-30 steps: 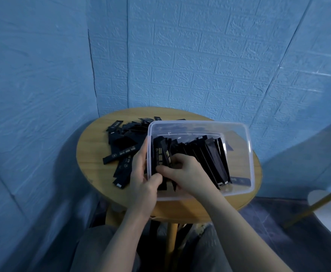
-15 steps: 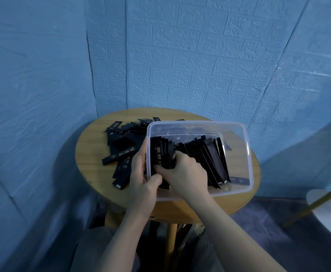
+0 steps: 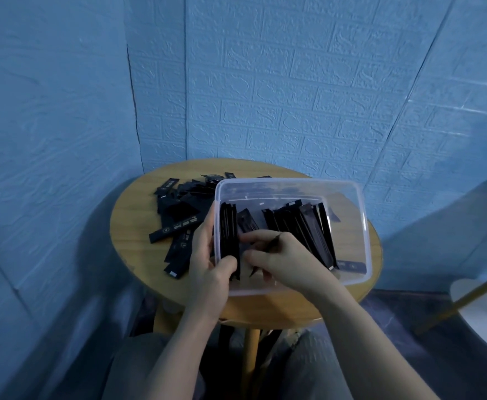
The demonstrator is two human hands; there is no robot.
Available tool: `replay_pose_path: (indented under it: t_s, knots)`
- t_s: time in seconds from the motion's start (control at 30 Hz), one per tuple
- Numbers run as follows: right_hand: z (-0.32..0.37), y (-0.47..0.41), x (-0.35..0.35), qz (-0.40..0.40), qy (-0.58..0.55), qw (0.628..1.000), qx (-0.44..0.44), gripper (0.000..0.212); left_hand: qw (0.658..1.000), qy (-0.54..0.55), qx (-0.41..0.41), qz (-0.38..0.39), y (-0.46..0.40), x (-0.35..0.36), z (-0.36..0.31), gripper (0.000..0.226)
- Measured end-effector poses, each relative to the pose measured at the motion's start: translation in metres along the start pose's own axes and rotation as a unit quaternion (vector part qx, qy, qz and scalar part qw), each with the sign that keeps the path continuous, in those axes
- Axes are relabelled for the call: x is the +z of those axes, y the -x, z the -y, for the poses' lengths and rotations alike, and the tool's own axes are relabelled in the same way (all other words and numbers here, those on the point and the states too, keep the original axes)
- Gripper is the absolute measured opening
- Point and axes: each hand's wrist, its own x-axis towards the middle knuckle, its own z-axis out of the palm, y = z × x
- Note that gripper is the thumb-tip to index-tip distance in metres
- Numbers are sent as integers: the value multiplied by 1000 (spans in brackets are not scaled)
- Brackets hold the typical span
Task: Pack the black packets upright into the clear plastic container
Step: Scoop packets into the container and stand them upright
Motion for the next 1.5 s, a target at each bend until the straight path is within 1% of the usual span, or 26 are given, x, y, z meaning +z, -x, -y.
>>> replay_pose_path:
  t_s: [0.07,0.1,0.2,0.27,0.33,0.4,0.43,0.5,0.57,0.6,0.67,0.7,0.73,0.77,0.87,0.93,1.03,1.13,1.23,1.37,1.5]
  knots:
    - [-1,-5,4,-36,22,999,-4,21,1000,-3,1,-1,0,0,-1,82]
    - [-1,-8,5,-56,48,997,-4,23,1000,-4,0,-2,0,0,-1,82]
    - [0,-14,11,-83,99,992,-2,42,1000,2,-5,-2,0,1,-1,80]
    - [2,-15,14,-93,115,989,3,44,1000,0,-5,-1,0,0,-1,80]
    - [6,-13,19,-124,183,975,5,44,1000,2,-7,-1,-1,-1,1,82]
    - [11,-11,24,-156,266,951,-1,46,1000,0,-8,-1,-1,-2,3,82]
    - [12,-12,26,-162,287,944,-10,46,1000,-4,-7,-2,-1,-2,4,82]
    - [12,-12,27,-151,273,950,-17,46,1000,-1,-5,-2,-1,-1,3,81]
    - [10,-10,23,-118,185,976,-14,45,1000,6,-2,0,-1,0,1,79]
    - [9,-9,20,-95,134,986,-12,41,1000,10,-2,0,0,1,-1,77]
    - [9,-4,14,-54,72,996,-13,23,1000,13,-2,-1,0,1,0,76]
    - [8,-2,12,-47,62,997,-14,15,1000,11,-2,-2,0,1,0,77]
    - [8,-1,12,-50,58,997,-15,11,1000,11,-1,-1,0,0,1,78]
    - [6,-1,11,-61,57,996,-14,12,1000,12,-2,0,0,0,1,79]
    - [5,-3,15,-109,79,991,-14,22,1000,9,-3,1,0,0,0,79]
    - [5,-5,19,-132,133,982,-14,27,1000,5,-2,0,1,1,-2,78]
    - [7,-6,23,-145,218,965,-23,27,1000,8,-6,-2,0,0,0,79]
    - [7,0,21,-152,213,964,-42,28,1000,7,-6,2,-1,-1,0,81]
    - [7,7,18,-143,225,961,-69,38,1000,5,-5,0,-1,-1,0,84]
    - [4,10,19,-133,275,950,-70,33,1000,6,-8,-5,1,0,-1,79]
    - [4,10,22,-142,278,947,-82,32,1000,-11,-7,-5,1,-1,-1,79]
